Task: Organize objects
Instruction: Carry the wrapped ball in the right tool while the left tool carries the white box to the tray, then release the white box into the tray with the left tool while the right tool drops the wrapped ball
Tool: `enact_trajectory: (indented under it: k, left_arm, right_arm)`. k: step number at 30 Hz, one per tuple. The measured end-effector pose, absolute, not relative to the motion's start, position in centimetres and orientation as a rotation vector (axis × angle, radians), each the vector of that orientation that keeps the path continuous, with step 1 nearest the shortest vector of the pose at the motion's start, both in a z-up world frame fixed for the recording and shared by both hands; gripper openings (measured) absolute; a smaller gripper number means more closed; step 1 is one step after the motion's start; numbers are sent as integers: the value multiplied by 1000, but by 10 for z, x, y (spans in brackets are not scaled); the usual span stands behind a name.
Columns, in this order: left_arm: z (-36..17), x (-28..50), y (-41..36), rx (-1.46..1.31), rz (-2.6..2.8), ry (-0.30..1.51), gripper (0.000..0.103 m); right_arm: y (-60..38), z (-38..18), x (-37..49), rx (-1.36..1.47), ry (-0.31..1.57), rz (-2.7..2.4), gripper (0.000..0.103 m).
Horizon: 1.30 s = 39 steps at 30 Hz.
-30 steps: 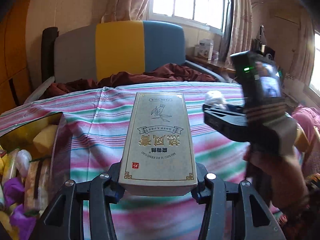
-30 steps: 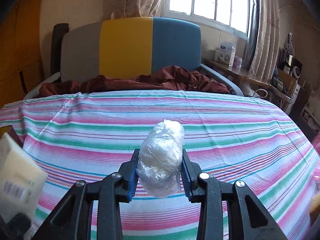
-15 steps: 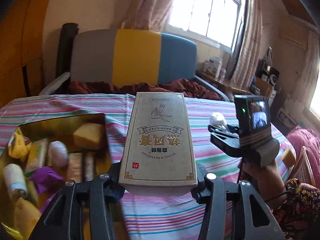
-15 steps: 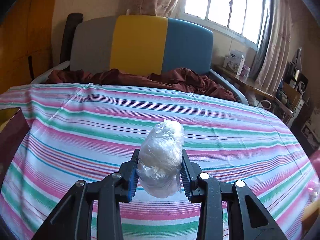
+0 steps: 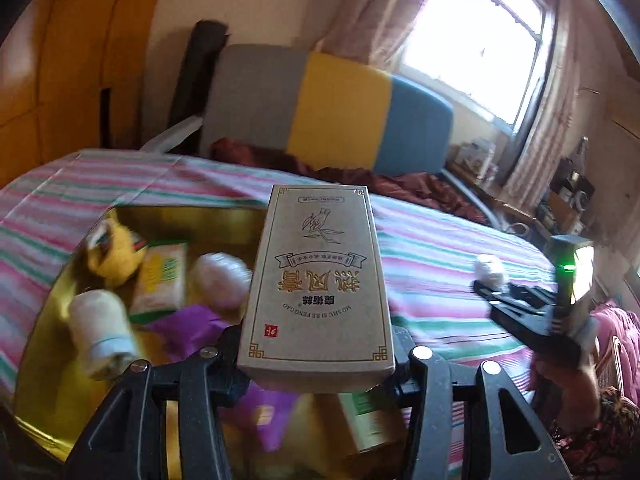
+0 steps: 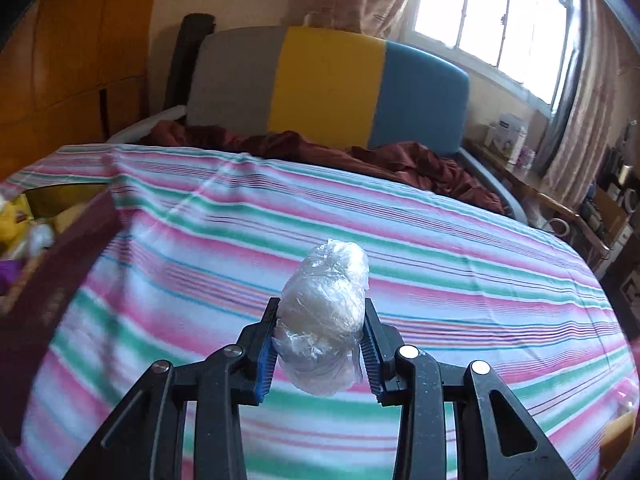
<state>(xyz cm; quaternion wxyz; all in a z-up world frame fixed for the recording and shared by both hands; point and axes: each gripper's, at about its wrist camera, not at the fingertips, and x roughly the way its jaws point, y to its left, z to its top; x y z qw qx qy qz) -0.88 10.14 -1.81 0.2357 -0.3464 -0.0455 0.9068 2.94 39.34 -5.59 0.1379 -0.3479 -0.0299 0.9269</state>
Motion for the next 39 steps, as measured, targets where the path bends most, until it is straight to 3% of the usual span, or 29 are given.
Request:
enact_trajectory:
  k: [19, 25, 30, 37, 39]
  left_arm:
    - [-47, -110, 48, -1295, 2484, -263, 51]
    - [-65, -118, 41, -1406, 2482, -218, 51]
    - [-64, -115, 70, -1392, 2441, -64, 51]
    - [-68, -138, 85, -1433, 2328, -92, 51]
    - [-70, -142, 78, -1493, 2363, -27, 51]
  right_arm:
    - [268, -10, 36, -1025, -50, 3021, 38]
    - [252, -11, 35, -1040, -51, 3053, 38]
    - [248, -17, 29, -1081, -20, 3049, 38]
    - [243, -15, 30, -1083, -28, 3049, 38]
    - [243, -14, 30, -1084, -24, 3052, 38]
